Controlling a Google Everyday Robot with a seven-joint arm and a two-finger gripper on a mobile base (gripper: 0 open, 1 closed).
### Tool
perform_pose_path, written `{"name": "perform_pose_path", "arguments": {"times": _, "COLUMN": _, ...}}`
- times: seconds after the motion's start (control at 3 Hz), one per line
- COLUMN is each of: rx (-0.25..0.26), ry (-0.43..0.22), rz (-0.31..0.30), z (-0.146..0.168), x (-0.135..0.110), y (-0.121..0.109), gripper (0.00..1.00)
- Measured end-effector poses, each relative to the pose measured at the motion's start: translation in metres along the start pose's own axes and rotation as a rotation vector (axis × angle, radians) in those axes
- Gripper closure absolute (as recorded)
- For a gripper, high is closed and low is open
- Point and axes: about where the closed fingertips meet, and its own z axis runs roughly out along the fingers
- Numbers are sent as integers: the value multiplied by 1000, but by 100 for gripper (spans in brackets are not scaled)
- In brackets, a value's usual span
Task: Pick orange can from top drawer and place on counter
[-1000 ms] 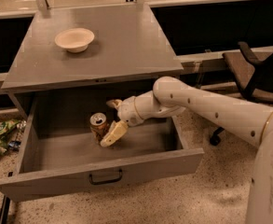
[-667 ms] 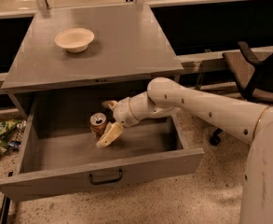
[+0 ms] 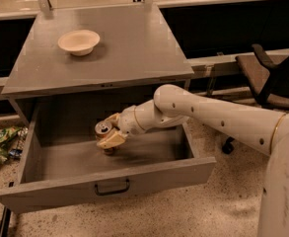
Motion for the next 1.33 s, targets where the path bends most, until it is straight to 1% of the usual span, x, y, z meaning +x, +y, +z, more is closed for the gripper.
{"name": "perform_pose_path", "arguments": {"times": 0.33, "rx": 7, "ry": -50, "rz": -5, "z": -18, "x": -25, "y": 6, "gripper": 78}}
{"name": "perform_pose_path", "arguments": {"times": 0.67, "rx": 22, "ry": -126, "rz": 22, "z": -43, "x": -52, "y": 7, "gripper": 99}}
{"name": "perform_pose_path", "arguments": {"times": 1.0, "rx": 27, "ry": -163, "rz": 52, "z": -79, "x": -89, "y": 1, "gripper": 100}}
{"name": "perform_pose_path", "arguments": {"times": 1.33, "rx": 9, "ry": -217, "rz": 61, "z": -109, "x": -127, "y": -8, "gripper": 100}}
